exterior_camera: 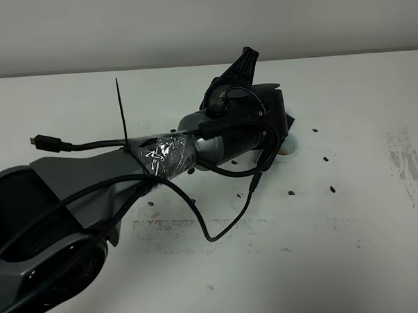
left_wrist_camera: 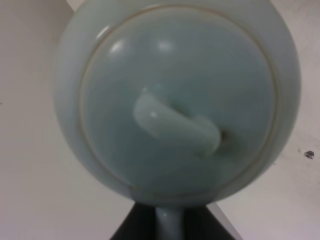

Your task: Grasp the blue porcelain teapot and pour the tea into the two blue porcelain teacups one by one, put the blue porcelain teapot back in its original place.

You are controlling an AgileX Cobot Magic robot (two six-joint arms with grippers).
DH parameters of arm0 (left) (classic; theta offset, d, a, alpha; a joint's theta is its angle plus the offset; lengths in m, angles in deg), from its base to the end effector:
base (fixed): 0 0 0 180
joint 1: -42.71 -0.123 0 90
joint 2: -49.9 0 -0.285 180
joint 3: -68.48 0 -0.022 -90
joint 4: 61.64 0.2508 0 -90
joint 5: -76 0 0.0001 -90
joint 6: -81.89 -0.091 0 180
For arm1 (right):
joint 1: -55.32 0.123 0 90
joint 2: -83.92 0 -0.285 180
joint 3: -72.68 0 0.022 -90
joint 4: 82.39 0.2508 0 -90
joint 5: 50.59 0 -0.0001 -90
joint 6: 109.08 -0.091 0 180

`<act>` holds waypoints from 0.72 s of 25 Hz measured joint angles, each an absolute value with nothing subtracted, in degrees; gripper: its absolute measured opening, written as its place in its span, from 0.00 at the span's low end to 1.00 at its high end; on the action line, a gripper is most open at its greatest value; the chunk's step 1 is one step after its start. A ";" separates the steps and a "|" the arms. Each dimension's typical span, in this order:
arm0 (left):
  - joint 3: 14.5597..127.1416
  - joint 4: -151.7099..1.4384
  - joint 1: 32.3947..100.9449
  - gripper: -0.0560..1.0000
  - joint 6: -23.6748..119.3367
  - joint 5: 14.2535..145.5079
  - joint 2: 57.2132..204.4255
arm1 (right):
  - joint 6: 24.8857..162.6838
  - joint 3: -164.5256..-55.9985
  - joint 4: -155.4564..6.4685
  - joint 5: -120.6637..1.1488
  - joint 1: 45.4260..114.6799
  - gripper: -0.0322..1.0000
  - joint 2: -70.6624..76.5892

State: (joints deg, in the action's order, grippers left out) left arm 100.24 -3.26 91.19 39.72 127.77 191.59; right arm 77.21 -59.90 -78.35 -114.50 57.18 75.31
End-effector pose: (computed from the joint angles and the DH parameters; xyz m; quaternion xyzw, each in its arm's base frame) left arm 0.3817 -0.3392 0.1804 0.7796 0.4374 0.4179 0.1621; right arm -0.0076 0.0055 0.2787 -0.0639 0.8629 0.0158 0.5011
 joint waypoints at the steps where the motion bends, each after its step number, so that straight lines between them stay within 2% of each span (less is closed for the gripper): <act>1: 100.24 -3.21 91.19 0.10 39.72 127.77 191.59 | 77.21 -59.90 -78.35 -114.50 57.18 0.60 75.31; 18: 100.24 -1.35 91.79 0.10 39.50 127.52 192.01 | 77.21 -59.90 -78.35 -114.50 57.18 0.60 75.31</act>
